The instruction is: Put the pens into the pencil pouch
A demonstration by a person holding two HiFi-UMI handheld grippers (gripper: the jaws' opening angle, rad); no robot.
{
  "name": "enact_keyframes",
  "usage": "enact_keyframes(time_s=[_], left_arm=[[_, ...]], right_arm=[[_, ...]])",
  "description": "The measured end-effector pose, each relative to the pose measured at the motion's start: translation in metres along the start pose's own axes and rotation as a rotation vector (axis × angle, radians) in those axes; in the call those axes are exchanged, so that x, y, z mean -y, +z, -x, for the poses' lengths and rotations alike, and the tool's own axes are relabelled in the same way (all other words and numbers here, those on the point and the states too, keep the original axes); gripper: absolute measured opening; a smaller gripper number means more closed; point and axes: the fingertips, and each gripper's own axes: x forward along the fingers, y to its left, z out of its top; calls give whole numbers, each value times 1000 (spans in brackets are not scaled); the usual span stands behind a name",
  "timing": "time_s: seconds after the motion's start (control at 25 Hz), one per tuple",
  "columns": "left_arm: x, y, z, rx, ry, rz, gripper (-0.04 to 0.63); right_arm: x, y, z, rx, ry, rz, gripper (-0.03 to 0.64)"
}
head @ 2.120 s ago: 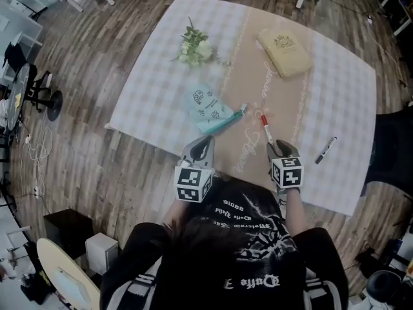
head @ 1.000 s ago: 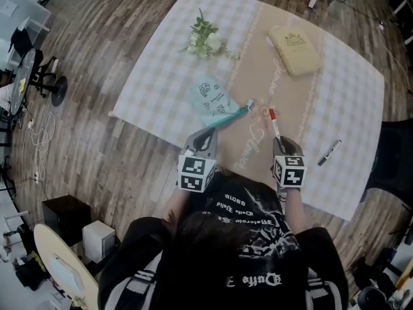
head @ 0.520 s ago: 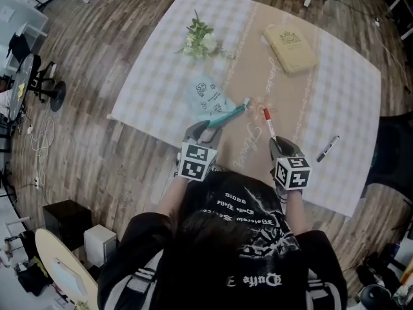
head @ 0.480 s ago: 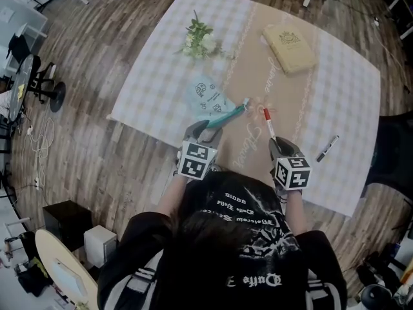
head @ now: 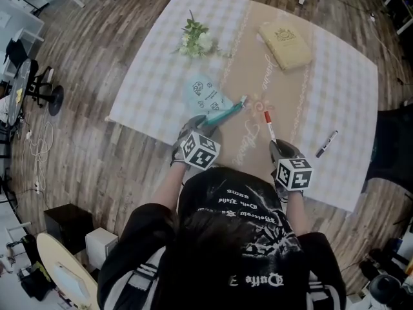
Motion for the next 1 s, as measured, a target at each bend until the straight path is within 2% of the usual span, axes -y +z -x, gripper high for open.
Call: enact_keyframes(time_s=[0.04, 0.24, 0.52, 0.88, 1.0], left_arm=[[-1, 1, -1, 2, 6, -1, 220], [-6, 3, -4, 13, 31, 18, 121], [-15, 15, 5, 79, 48, 97, 53], [-26, 41, 22, 175, 30, 230, 40], [-28, 51, 31, 211, 31, 237, 40]], right_arm=[[-1, 0, 0, -1, 1, 3, 78], [-8, 1, -1, -4, 14, 44, 78], [-21, 5, -2, -8, 45, 87, 78], [-31, 15, 4, -9, 66, 157, 78], [-40, 26, 11, -1, 91, 208, 78]])
